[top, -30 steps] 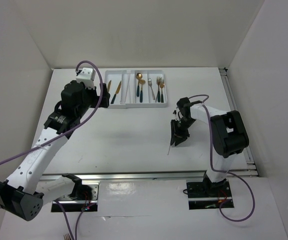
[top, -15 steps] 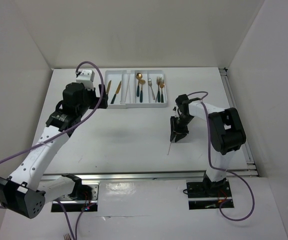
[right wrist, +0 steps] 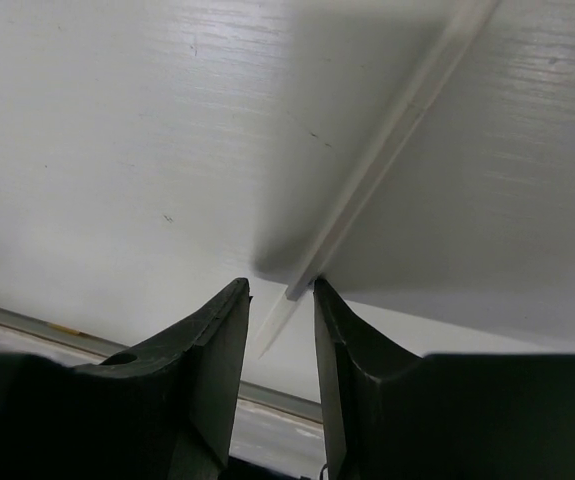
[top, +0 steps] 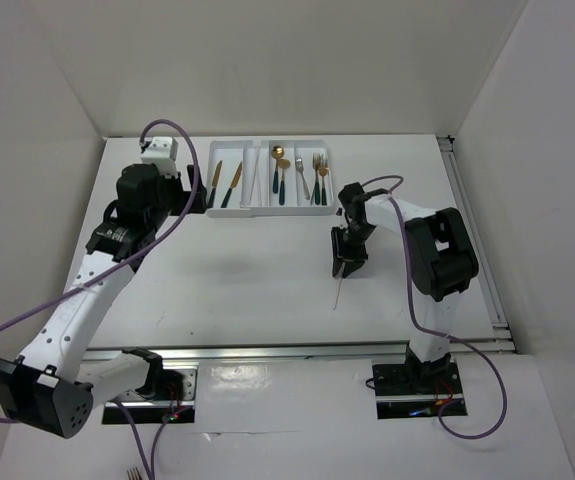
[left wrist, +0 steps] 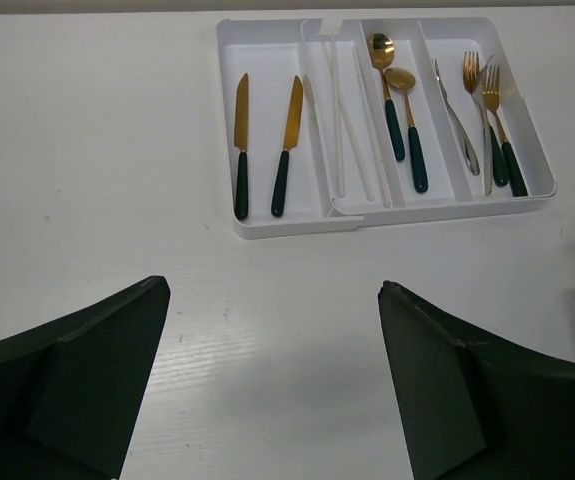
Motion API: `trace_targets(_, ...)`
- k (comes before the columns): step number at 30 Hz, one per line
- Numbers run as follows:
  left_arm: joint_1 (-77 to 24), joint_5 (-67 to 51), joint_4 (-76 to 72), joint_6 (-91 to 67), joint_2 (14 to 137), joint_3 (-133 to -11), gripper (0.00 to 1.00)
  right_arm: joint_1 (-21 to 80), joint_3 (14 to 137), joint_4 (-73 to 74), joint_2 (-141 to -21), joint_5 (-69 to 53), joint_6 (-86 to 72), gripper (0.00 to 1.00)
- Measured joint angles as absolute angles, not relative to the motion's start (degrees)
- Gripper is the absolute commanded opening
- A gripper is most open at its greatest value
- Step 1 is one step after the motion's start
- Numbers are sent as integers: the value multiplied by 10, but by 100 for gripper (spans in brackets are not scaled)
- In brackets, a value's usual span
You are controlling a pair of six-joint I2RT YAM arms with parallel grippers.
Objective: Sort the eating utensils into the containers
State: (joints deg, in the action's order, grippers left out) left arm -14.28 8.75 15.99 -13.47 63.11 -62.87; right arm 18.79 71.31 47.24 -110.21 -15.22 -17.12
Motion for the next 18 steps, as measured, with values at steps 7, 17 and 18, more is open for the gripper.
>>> trace_targets(7,-125,87,163,-135,612,-626,100,189,720,477,-1104,-121,-166,41)
trace_targets(17,-119,84,163,-135,605,-622,100,190,720,480,-1103,-95,-153,37)
trace_targets(18,-118,84,163,-135,605,-622,100,190,720,481,-1103,-93,-152,37)
